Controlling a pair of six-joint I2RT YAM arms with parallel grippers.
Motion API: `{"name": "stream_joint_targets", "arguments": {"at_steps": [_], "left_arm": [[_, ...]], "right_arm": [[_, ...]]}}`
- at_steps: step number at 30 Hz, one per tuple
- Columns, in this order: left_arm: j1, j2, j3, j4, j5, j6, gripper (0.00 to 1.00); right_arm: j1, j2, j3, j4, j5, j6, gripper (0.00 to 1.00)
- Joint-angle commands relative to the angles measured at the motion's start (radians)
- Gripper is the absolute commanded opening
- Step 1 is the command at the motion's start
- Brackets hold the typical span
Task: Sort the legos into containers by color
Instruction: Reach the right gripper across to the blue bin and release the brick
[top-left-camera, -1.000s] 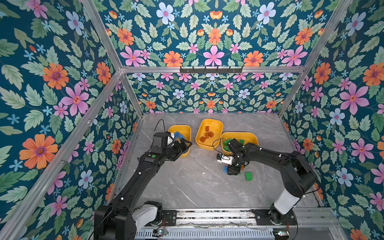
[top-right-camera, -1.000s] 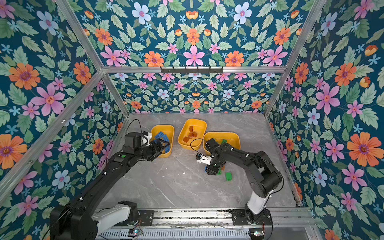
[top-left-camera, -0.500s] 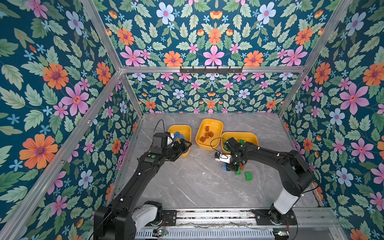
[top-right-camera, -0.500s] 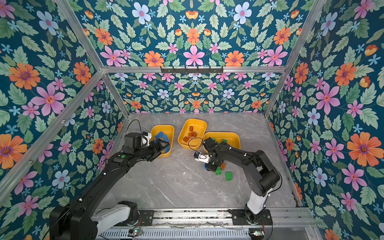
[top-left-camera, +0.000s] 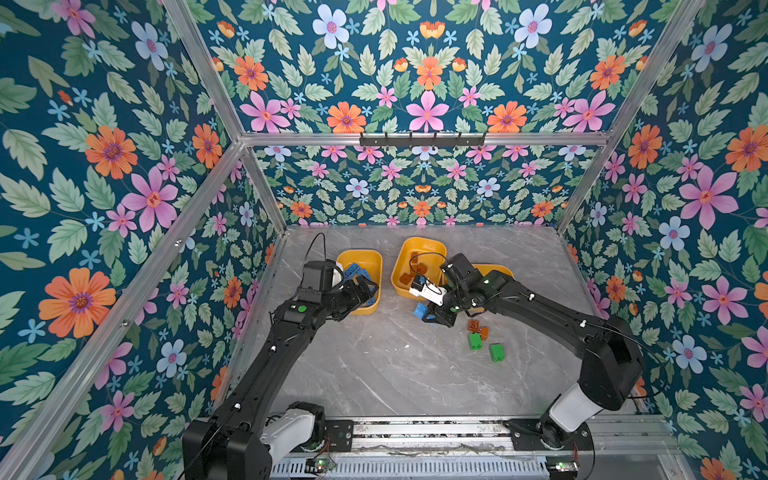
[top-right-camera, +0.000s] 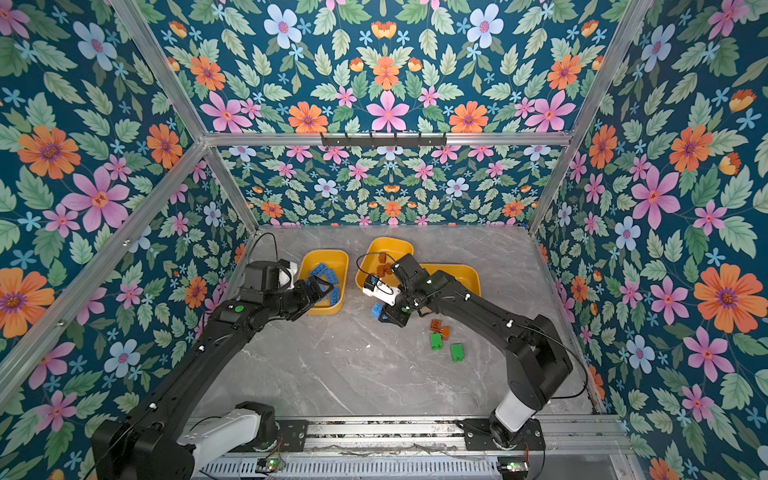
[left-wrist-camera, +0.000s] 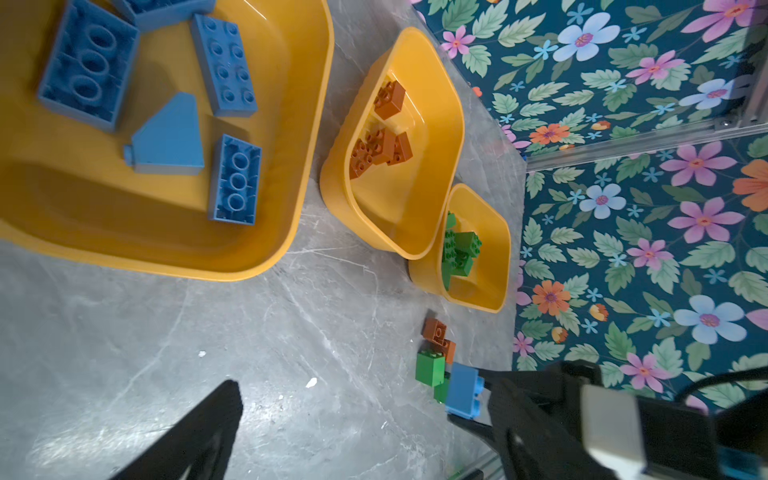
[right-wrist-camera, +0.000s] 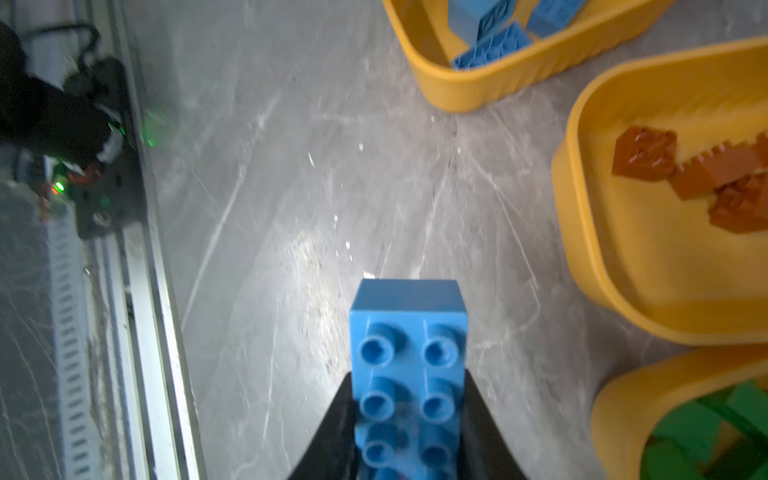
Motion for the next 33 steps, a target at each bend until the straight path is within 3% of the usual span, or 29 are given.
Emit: {"name": "stream_joint_targets", "arguments": {"at_steps": [1, 7, 22, 28, 33], "left_arm": [[0.003, 0.001, 0.04, -0.102, -0.101, 0.054, 0.95], [0.003, -0.016, 0.094, -0.185, -0.199, 0.066, 0.96], [0.004, -0.036, 0.072, -0.201, -0.195, 0.052, 0.95], [0.003, -0.034, 0.062, -0.202, -0.191, 0.053, 0.95], [0.003, -0.032, 0.055, -0.201, -0.187, 0.055, 0.95]], "right_arm": [[0.005, 0.066, 0.073, 0.149, -0.08, 0.166, 0.13], [0.01, 0.235, 0.254, 0.217, -0.076, 0.26, 0.14], [0.089, 0.654, 0.624, 0.34, 0.092, 0.458, 0.21], [0.091, 0.751, 0.726, 0.351, 0.122, 0.508, 0.3], [0.092, 0.802, 0.819, 0.31, 0.1, 0.522, 0.5]]}}
